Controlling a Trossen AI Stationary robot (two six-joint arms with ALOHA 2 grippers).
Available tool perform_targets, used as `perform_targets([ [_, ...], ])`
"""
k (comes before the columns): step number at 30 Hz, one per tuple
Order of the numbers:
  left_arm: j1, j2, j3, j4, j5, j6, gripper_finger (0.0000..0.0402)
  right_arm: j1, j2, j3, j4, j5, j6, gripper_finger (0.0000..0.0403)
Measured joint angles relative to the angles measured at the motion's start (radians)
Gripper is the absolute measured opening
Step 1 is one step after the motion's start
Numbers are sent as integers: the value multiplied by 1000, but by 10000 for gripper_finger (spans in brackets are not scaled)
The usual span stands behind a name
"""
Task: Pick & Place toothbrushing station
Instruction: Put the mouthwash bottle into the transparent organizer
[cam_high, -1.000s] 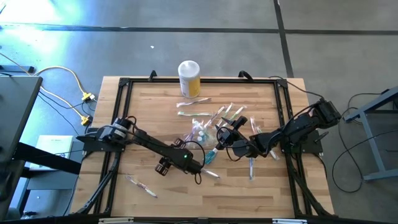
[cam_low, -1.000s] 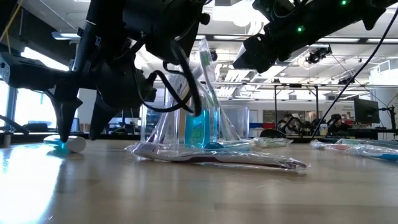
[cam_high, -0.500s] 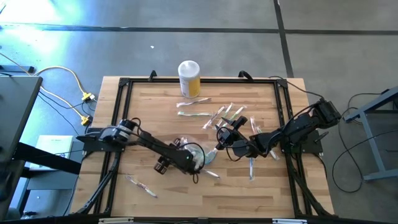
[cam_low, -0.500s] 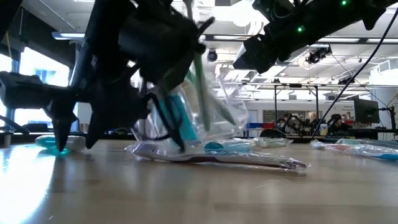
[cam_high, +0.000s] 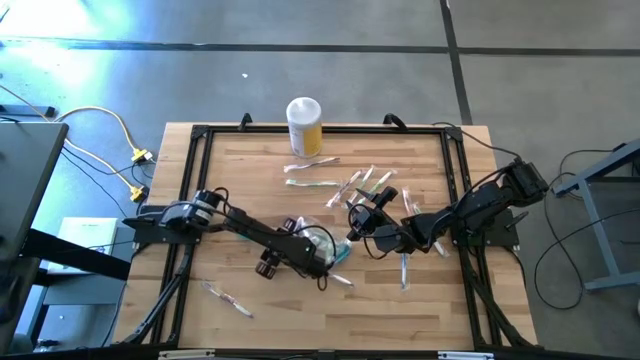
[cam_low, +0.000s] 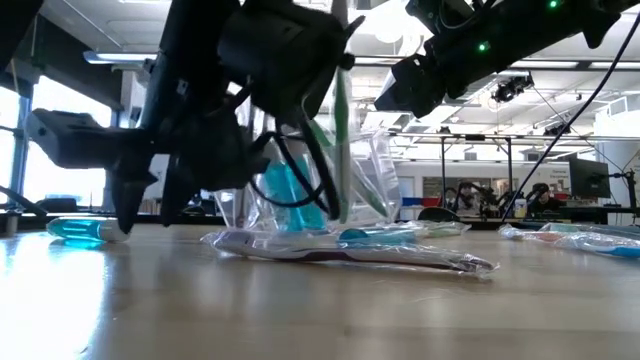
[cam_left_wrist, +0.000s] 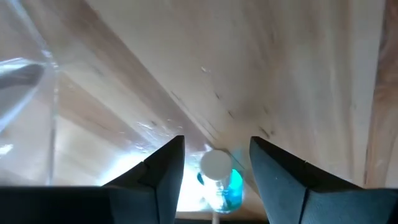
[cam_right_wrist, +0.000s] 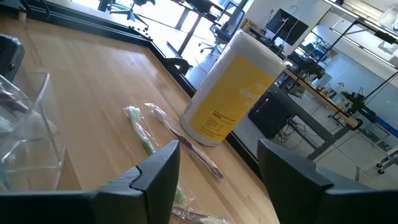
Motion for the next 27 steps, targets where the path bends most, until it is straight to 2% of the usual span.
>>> perform_targets([
  [17,42,-2,20,-61,-28,-78,175,0,0,0,-2,0,0,208],
  [27,65,-4,119,-76,-44,-158,175,0,0,0,-3,0,0,208],
])
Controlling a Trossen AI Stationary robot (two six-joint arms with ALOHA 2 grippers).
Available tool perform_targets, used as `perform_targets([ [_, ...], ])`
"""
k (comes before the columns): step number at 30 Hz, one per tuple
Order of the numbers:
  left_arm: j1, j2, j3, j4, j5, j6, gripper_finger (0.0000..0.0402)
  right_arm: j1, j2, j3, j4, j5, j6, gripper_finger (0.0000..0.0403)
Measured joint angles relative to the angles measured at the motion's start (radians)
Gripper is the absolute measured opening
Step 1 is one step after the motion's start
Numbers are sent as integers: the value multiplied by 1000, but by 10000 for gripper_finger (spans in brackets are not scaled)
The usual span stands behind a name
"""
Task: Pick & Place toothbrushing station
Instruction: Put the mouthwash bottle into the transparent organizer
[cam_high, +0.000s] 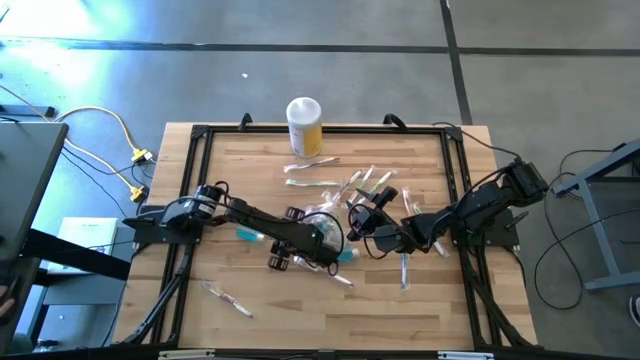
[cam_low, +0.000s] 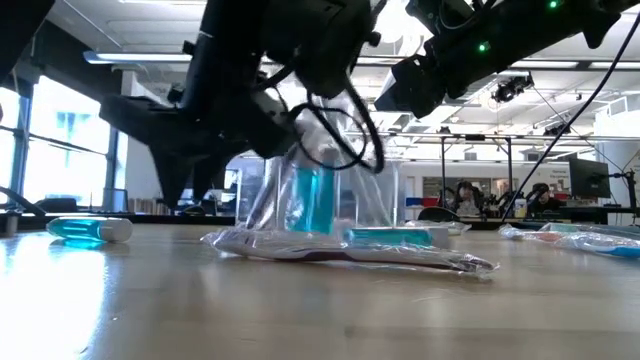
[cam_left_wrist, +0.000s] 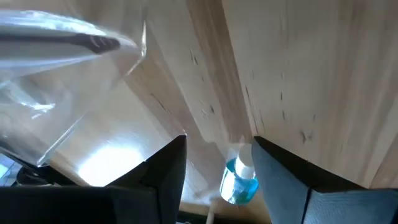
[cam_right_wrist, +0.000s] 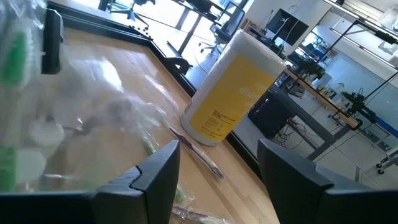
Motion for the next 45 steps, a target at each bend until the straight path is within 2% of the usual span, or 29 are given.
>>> perform_targets([
  [12,-1,0,10,9,0,-1,175,0,0,0,-3,0,0,208],
  [26,-11,-1,9,-79,-12,1,175,0,0,0,-4,0,0,208],
  [31,-53,-1,9,-79,8,-1,175,0,0,0,-9,5,-4,208],
  [39,-158,-2,9,-78,68,86,175,0,0,0,-12,8,-3,208],
  [45,-159,-2,-49,-79,91,77,175,0,0,0,-12,7,-1,208],
])
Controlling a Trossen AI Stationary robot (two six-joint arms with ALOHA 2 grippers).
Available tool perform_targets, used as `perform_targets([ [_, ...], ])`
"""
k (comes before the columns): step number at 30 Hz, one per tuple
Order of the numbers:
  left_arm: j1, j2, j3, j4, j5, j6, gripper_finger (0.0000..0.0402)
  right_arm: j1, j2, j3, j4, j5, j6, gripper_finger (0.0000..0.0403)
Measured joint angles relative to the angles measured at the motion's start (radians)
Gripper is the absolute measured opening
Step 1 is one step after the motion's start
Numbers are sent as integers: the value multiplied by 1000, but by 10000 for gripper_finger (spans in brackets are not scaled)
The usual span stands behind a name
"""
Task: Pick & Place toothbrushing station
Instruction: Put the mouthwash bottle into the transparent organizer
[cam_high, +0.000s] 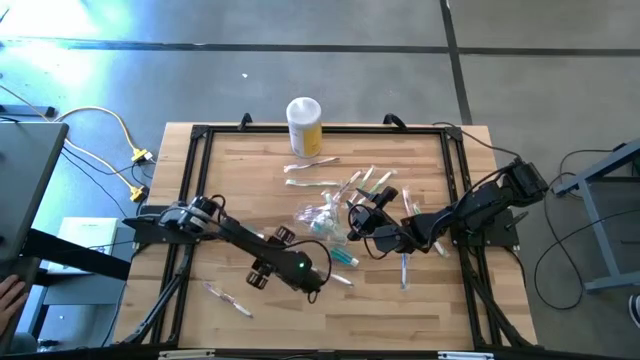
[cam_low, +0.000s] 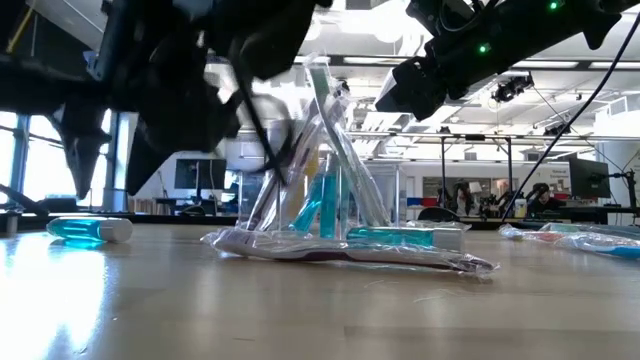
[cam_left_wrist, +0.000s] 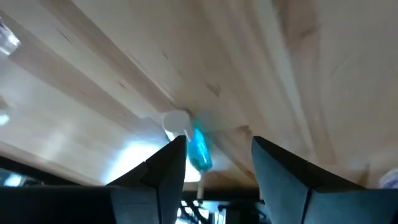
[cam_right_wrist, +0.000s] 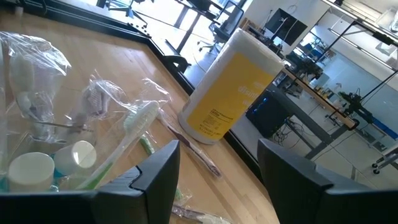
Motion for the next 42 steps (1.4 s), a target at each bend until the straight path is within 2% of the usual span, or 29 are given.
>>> perform_targets([
  [8,59,0,-91,0,-50,-21,175,0,0,0,0,0,1,208],
  [18,102,0,-171,25,-46,-2,175,0,0,0,1,0,1,208],
  [28,115,0,-216,151,-25,85,175,0,0,0,1,-7,1,208],
  [34,126,-5,-256,180,22,101,174,0,0,0,1,-7,1,208],
  [37,125,-5,-271,180,25,111,158,0,0,0,1,-7,1,208],
  [42,125,-4,-275,177,28,112,96,0,0,0,1,-7,1,208],
])
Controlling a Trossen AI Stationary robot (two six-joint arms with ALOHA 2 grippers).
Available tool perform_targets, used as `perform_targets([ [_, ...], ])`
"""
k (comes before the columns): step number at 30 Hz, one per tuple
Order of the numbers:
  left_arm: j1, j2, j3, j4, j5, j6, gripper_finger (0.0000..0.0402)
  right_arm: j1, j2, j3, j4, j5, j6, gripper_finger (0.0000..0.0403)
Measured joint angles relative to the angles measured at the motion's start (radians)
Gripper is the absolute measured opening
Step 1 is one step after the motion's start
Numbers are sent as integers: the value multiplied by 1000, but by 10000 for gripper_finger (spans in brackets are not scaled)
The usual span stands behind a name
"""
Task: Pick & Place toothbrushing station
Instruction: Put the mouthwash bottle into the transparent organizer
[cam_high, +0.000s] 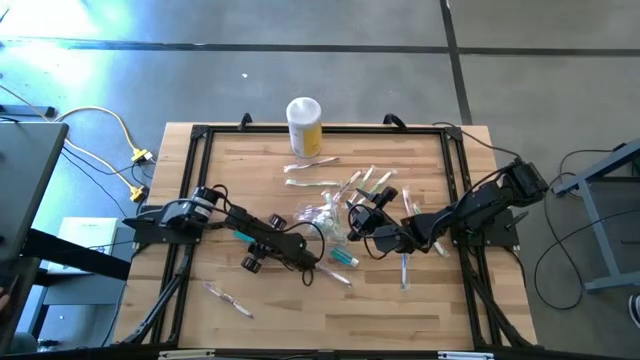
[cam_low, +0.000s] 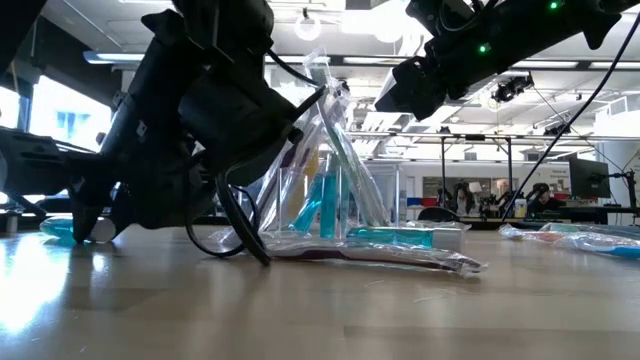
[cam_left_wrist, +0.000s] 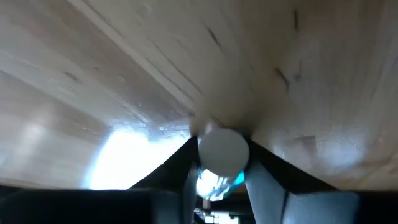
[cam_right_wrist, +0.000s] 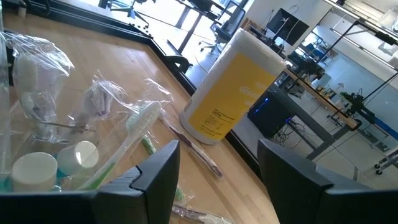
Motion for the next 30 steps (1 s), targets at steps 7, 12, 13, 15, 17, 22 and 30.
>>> perform_targets([
  [7,-5,2,0,-2,1,5,87,0,0,0,0,0,0,208],
  [12,-20,10,50,-57,-5,-42,87,0,0,0,0,0,0,208],
  [13,-22,10,70,-82,-5,-56,87,0,0,0,0,0,0,208],
  [15,-33,-3,105,-132,-9,-87,87,0,0,0,0,0,0,208],
  [17,-48,-24,145,-164,-16,-108,87,0,0,0,0,1,0,208],
  [22,-104,-107,219,-171,-10,-169,87,0,0,0,-1,1,0,208],
  [30,-193,-317,209,65,-52,-218,87,0,0,0,-1,2,0,208],
])
